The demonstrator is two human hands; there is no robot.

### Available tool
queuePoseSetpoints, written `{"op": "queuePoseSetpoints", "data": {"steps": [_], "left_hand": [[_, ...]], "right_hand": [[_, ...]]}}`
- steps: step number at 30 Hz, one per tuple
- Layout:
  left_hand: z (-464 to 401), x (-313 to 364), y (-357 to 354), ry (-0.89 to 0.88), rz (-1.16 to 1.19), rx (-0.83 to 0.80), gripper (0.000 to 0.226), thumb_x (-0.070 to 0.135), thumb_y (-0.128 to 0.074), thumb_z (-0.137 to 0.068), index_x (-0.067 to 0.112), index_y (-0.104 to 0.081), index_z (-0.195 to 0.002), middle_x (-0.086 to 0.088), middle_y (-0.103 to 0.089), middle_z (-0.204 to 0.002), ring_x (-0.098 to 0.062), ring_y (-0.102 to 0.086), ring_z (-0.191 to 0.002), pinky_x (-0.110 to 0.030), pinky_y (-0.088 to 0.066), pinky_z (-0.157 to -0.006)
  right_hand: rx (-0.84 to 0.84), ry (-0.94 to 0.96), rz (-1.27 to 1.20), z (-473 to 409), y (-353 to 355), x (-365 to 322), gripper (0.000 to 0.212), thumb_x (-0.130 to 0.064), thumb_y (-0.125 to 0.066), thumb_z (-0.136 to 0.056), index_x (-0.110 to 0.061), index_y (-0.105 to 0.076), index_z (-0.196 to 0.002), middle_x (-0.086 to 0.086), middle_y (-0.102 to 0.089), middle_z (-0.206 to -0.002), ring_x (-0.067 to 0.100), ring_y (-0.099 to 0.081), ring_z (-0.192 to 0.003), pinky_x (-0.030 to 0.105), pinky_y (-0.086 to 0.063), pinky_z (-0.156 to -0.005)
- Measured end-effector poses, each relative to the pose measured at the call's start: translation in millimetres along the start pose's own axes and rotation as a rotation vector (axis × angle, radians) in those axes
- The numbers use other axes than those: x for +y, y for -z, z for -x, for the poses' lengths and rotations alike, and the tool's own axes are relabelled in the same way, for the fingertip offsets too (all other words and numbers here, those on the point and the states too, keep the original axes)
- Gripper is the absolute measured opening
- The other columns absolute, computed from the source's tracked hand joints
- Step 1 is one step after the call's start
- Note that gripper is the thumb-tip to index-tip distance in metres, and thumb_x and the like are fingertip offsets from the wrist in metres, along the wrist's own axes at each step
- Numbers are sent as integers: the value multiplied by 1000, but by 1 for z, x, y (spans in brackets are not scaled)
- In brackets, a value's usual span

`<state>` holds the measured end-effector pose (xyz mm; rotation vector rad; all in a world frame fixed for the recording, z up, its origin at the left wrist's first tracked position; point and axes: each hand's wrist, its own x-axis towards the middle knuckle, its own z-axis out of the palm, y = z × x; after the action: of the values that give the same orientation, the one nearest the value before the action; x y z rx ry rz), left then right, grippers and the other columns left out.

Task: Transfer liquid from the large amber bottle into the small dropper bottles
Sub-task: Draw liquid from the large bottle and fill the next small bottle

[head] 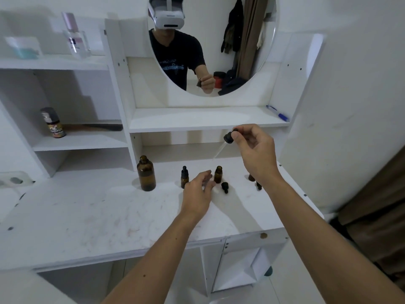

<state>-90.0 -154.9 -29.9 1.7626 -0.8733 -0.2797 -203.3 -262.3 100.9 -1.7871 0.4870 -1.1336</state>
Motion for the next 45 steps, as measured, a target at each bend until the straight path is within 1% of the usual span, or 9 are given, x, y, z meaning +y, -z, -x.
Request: {"op": "queuePoseSetpoints", "data": {"steps": [3, 8, 12, 17, 23, 28, 34, 40, 45], "left_hand": [[29, -2, 31, -20, 16, -47, 40, 20, -69, -100, 19, -63, -140, 9, -71, -130, -1, -66, -117, -10, -48, -100], [74, -17, 98, -47, -64, -156, 38, 30, -74, -96, 26, -69, -133, 18, -73, -123, 8, -67, -112, -16, -51, -104], [80, -33, 150, 20, -94, -45, 40, 30, -78, -92, 25, -70, -130, 18, -75, -117, 9, -69, -105, -17, -54, -101], [61, -52, 195, 135, -13, 101, 47, 31, -82, -88, 23, -67, -133, 14, -75, -117, 0, -71, -105, -26, -57, -101], [21, -59, 199, 159, 28, 118, 70, 29, -95, -72, 17, -66, -134, 5, -75, -120, -6, -70, -111, -30, -56, -103], [2, -61, 185, 115, 52, 131, 50, 17, -94, -72, 25, -72, -116, 14, -75, -107, 1, -70, -102, -23, -55, -98], [-3, -67, 183, 102, 68, 120, 47, 14, -91, -77, 22, -72, -118, 12, -77, -105, -2, -72, -99, -18, -56, -92], [-4, -70, 182, 100, 59, 121, 49, 16, -90, -79, 18, -71, -123, 7, -77, -109, -7, -72, -103, -21, -56, -95], [-3, -70, 182, 103, 60, 116, 49, 16, -89, -80, 17, -70, -125, 6, -77, -110, -8, -72, -104, -25, -57, -98]], "right_hand": [[-25, 23, -51, 4, -12, -12, 8, -7, -67, -102, -14, -71, -104, -15, -80, -89, 2, -77, -92, 15, -55, -88], [-39, 59, -79, 4, -52, -29, 9, -9, -69, -101, -17, -71, -105, -3, -79, -100, 6, -76, -97, 21, -57, -92], [-66, 88, -131, 4, -91, -40, 17, -8, -70, -100, -26, -70, -100, -2, -77, -102, 10, -75, -99, 22, -56, -94], [-117, 74, -159, 9, -133, -41, 12, -7, -70, -100, -19, -70, -103, 0, -78, -102, 9, -76, -98, 22, -57, -93], [-155, 65, -125, 6, -157, -30, 12, -7, -70, -100, -18, -71, -104, -4, -77, -101, 7, -76, -98, 20, -57, -93], [-195, 63, -87, -2, -165, -25, 11, -8, -71, -100, -16, -71, -107, 0, -78, -103, 9, -75, -99, 19, -56, -93], [-358, 115, 70, -11, -177, -21, 17, -13, -73, -99, -14, -79, -115, -6, -79, -104, 7, -74, -100, 19, -56, -96], [-391, 64, 164, -6, -190, -8, 6, -16, -77, -96, -19, -81, -100, -7, -80, -96, 9, -74, -92, 17, -57, -88], [-313, 55, 191, 0, -198, -3, 6, -13, -76, -96, -17, -79, -92, -9, -76, -88, -3, -66, -79, 7, -50, -78]]}}
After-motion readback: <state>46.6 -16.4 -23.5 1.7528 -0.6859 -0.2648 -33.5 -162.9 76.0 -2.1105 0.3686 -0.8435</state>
